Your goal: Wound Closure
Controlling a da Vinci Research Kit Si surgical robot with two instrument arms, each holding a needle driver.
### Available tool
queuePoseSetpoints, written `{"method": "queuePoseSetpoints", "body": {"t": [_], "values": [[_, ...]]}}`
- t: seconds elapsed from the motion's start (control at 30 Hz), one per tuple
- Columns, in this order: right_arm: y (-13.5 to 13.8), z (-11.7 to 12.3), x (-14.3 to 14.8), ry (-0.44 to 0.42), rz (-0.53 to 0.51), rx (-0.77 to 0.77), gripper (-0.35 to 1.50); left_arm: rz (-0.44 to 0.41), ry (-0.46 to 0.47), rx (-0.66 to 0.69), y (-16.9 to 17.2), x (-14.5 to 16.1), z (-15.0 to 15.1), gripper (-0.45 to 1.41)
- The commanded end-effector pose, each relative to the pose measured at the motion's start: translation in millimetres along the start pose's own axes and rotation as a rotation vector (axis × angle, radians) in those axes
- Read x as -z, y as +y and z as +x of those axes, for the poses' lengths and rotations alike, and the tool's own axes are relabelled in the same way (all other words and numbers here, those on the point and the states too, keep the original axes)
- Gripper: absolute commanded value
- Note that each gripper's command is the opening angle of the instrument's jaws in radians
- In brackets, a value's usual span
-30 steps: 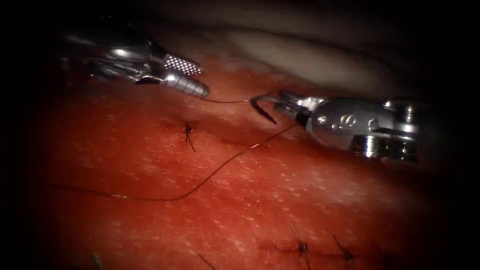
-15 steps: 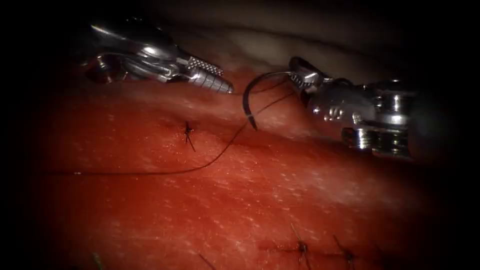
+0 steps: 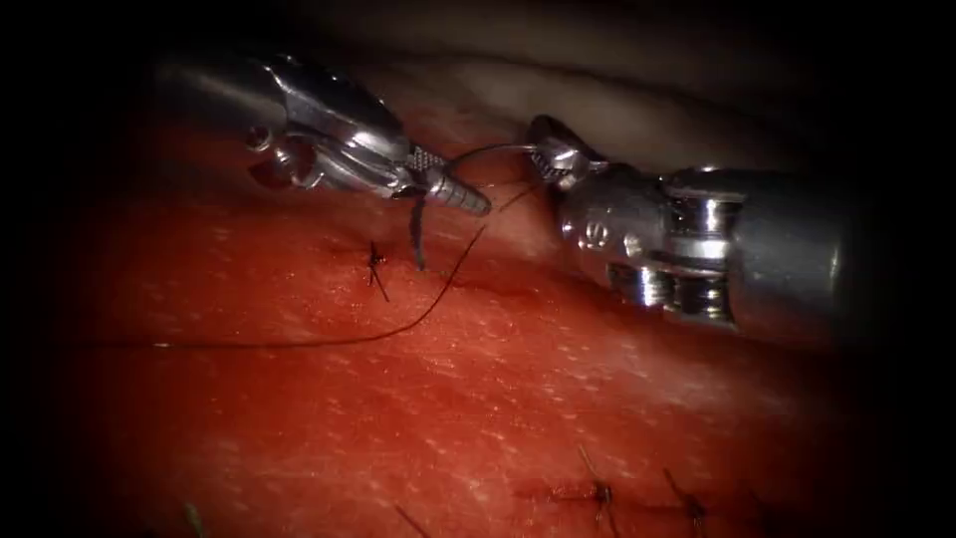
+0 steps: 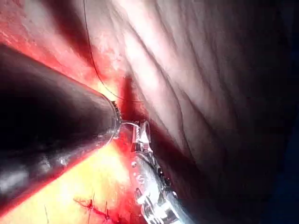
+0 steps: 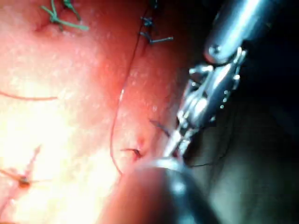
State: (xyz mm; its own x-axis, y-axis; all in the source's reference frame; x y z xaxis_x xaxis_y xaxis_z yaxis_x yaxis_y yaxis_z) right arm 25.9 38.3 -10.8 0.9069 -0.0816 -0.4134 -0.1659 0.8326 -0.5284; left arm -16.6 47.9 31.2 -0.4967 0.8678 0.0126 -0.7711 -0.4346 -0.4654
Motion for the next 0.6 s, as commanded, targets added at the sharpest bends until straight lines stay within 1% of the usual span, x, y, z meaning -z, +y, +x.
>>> {"method": "queuePoseSetpoints", "body": {"t": [0.03, 0.13, 0.23, 0.47, 0.5, 0.57, 0.6], "values": [[0.2, 0.8, -0.8, 0.002, -0.004, -0.002, -0.35, 0.009, -0.013, -0.004, 0.1, -1.0, -0.2, 0.53], [0.1, 1.0, -0.9, -0.001, -0.005, -0.003, -0.35, 0.015, -0.014, 0.006, -0.2, -1.2, -0.2, 0.52], [0.0, 1.3, -0.9, -0.003, -0.006, -0.003, -0.35, 0.019, -0.017, -0.017, 0.0, -1.2, -0.5, 0.52], [0.0, 1.4, -1.0, -0.005, -0.001, -0.003, -0.35, 0.013, -0.02, -0.016, -0.1, -0.6, -0.3, 0.46], [0.0, 1.4, -1.0, -0.006, 0.002, -0.002, -0.35, 0.02, -0.017, -0.016, -0.2, -0.4, -0.2, 0.44], [-0.1, 1.5, -1.0, -0.008, 0.004, -0.002, -0.35, 0.027, -0.014, -0.016, -0.2, -0.3, -0.2, 0.28], [-0.1, 1.6, -1.0, -0.008, 0.004, -0.002, -0.35, 0.029, -0.013, -0.022, -0.3, -0.2, -0.2, 0.14]]}}
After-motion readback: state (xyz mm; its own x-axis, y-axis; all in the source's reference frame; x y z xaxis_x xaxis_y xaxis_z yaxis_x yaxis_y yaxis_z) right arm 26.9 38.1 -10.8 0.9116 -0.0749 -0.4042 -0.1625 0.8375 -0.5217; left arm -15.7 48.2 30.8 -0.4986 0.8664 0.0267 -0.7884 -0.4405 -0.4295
